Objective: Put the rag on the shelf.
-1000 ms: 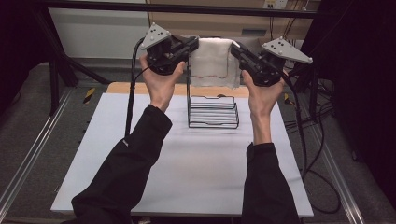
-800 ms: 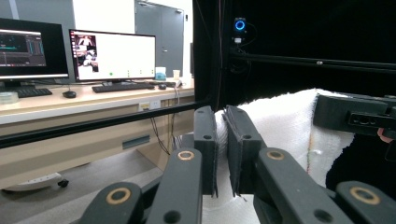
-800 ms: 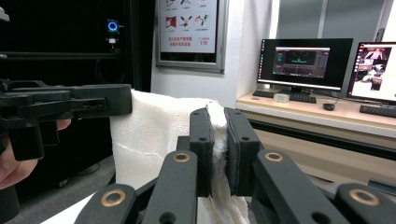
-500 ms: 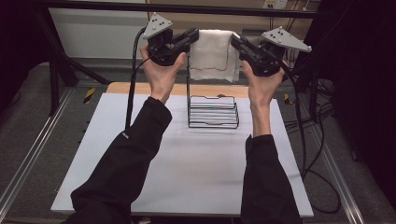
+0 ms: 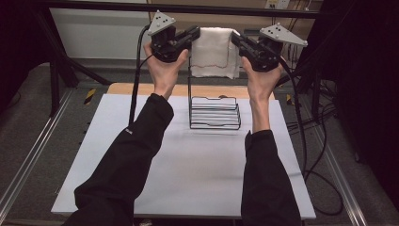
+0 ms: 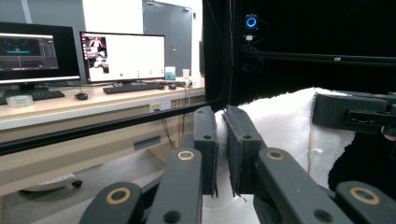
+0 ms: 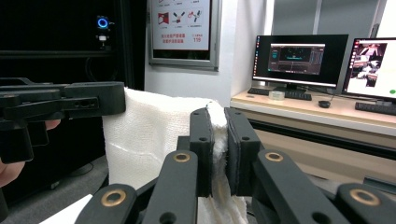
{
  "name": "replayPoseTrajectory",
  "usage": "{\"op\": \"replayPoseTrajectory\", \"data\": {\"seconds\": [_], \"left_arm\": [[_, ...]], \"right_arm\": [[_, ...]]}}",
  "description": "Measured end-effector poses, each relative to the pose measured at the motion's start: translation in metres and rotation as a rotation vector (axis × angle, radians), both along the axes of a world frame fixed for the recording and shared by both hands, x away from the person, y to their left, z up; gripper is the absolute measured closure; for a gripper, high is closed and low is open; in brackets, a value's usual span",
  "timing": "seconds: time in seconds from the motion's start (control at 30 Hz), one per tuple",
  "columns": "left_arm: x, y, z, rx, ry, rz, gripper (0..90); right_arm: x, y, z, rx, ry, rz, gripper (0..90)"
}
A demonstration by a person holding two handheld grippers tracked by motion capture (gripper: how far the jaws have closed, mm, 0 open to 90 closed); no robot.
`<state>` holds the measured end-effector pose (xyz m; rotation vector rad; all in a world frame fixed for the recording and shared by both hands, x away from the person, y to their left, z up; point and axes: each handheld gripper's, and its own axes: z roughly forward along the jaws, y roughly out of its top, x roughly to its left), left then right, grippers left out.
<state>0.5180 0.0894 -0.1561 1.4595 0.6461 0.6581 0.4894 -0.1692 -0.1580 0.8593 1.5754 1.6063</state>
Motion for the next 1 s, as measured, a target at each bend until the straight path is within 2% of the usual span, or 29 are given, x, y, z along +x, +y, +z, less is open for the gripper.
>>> {"op": "replayPoseTrajectory", "data": {"seconds": [0.1, 0.43, 0.73, 1.0], "left_arm": [[0.004, -0.001, -0.001, 0.014, 0.004, 0.007, 83.0], [0.017, 0.0, -0.001, 0.014, 0.01, 0.013, 83.0], [0.022, -0.002, -0.009, 0.025, 0.02, 0.007, 83.0], [0.023, -0.004, -0.023, 0.04, 0.037, -0.008, 82.9]], "right_arm": [[0.005, 0.0, -0.002, 0.0, 0.007, -0.001, 82.9], [0.021, 0.002, -0.002, -0.004, 0.018, -0.001, 82.9], [0.03, 0.0, -0.009, -0.007, 0.045, -0.003, 82.9], [0.029, -0.004, -0.02, -0.018, 0.067, -0.004, 82.9]]}}
